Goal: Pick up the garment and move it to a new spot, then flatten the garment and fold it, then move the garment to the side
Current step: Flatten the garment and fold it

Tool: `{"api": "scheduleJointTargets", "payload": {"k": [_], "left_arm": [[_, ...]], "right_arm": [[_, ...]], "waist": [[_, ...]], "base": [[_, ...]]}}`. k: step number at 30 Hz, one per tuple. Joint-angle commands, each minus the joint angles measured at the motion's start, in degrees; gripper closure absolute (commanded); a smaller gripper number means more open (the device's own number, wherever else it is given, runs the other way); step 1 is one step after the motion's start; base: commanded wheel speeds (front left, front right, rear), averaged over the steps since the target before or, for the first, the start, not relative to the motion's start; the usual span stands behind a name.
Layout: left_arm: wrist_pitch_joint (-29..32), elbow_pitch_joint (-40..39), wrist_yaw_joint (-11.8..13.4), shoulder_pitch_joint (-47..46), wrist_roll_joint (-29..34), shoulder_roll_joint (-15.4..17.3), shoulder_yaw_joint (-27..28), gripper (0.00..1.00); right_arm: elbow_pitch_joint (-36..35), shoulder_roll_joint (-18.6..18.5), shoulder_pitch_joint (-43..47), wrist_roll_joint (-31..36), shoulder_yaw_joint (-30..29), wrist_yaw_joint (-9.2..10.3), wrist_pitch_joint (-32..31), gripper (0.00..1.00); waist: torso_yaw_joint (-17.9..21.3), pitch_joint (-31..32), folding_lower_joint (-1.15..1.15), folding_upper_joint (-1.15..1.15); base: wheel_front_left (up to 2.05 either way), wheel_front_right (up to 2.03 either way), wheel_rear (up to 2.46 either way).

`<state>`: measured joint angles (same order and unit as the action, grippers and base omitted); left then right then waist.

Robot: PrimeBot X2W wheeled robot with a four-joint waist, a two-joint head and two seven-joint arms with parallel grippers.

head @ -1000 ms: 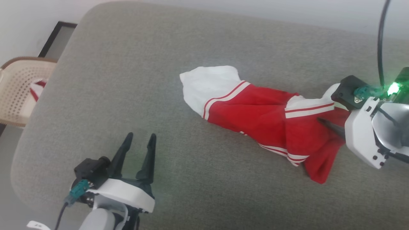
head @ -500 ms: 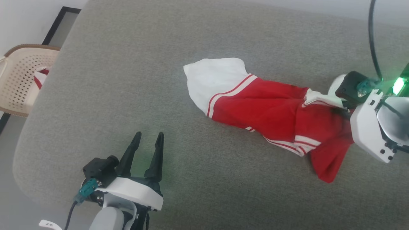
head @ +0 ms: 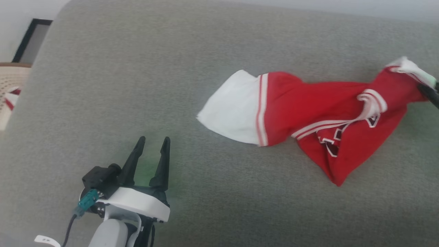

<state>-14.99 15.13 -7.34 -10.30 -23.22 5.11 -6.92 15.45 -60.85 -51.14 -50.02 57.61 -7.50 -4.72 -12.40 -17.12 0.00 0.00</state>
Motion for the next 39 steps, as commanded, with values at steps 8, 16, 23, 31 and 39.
{"api": "scheduleJointTargets", "payload": {"k": [8, 16, 23, 31, 39], "left_arm": [[-0.27, -0.62, -0.17, -0.95, -0.28, 2.13, -0.25, 0.0], [-0.27, -0.91, -0.15, -1.97, -0.27, 5.29, -0.26, 0.0], [-0.27, -1.39, -0.14, -2.85, -0.65, 6.3, -0.29, 0.0], [-0.27, -0.93, -0.14, -3.0, -1.0, 4.61, -1.85, 0.0], [-0.27, 0.52, -0.14, -4.73, -2.61, 2.23, -5.92, 0.0]], "right_arm": [[11.92, 7.45, 17.21, 5.21, -15.34, 0.01, 14.65, 1.0], [17.56, 19.25, 26.22, 12.84, -29.06, 0.01, 18.76, 0.16], [11.79, 21.34, 32.36, 18.88, -40.0, 0.01, 18.65, 0.0], [-9.54, 12.75, 36.63, 19.83, -43.77, 0.01, 2.37, 0.0], [-21.16, -0.53, 27.16, 9.91, -43.73, 0.01, -21.49, 0.0]], "waist": [[3.94, -1.31, 0.0, 0.0], [8.01, -1.51, 0.0, 0.0], [10.29, -2.06, 0.0, 0.0], [9.62, -2.29, 0.0, 0.0], [5.35, -4.06, 0.0, 0.0]], "base": [[0.0, 0.0, 0.0], [0.0, 0.0, 0.0], [0.0, 0.0, 0.0], [0.0, 0.0, 0.0], [0.0, 0.0, 0.0]]}}
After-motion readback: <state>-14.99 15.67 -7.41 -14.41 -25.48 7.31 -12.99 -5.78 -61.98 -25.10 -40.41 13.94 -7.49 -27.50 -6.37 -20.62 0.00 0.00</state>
